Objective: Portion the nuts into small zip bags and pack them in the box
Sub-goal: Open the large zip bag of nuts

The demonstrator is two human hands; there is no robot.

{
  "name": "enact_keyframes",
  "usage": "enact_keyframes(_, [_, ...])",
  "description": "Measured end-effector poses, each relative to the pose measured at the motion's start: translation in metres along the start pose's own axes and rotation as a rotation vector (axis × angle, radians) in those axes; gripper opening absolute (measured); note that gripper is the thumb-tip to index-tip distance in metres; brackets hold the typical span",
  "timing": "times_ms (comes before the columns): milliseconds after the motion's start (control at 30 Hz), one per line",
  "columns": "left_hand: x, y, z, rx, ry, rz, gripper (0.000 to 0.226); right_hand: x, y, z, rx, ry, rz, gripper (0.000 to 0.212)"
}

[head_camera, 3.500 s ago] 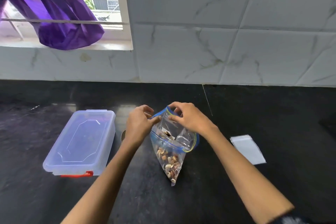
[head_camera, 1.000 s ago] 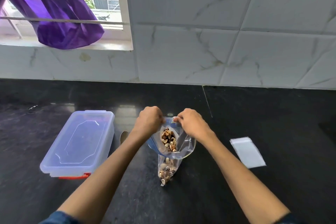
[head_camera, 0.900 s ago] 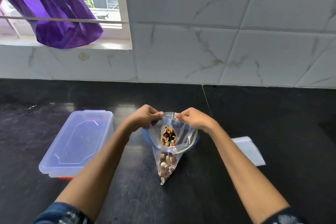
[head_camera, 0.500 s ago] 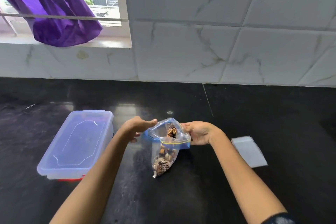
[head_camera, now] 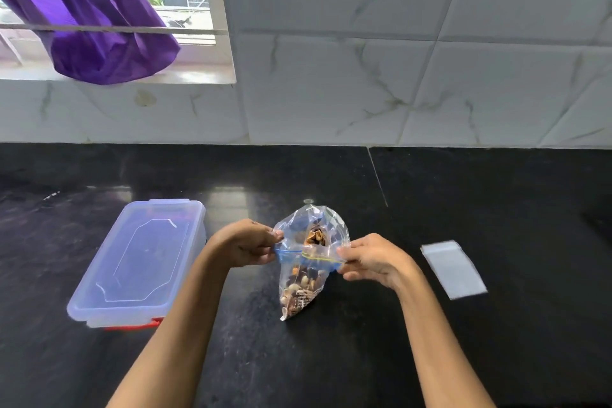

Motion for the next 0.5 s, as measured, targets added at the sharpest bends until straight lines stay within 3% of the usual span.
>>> enact_keyframes(200, [0.038, -0.022, -0.007, 0.229, 0.045, -0.685, 0.014, -0.032, -0.015, 0.013, 0.276, -0.086, 0.791, 0.009])
enact_keyframes(267, [0.05, -0.031, -0.005, 0.229, 0.045, -0.803, 0.017, -0.039, -0.027, 0.018, 0.387, -0.075, 0.976, 0.032])
enact_keyframes(300, [0.055, -0.035, -0.004, 0.223, 0.045, -0.856, 0.019, -0.043, -0.031, 0.02, 0.403, -0.082, 1.018, 0.041])
enact_keyframes(400, [0.064, -0.047, -0.008, 0.196, 0.061, -0.925, 0.023, -0.05, -0.036, 0.024, 0.319, -0.107, 1.058, 0.023])
enact_keyframes(500, [0.063, -0.046, -0.018, 0.053, 0.066, -0.784, 0.031, -0.049, -0.027, 0.024, 0.148, -0.013, 0.884, 0.02])
Point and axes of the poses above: each hand's wrist, its own z-axis towards the middle knuckle, its own y-axis out of the back of the hand, x = y × z, the point moved 5 cm from there along z, towards the middle knuckle, and after that the axes turned 3 degrees about -y, right-handed, at the moved point
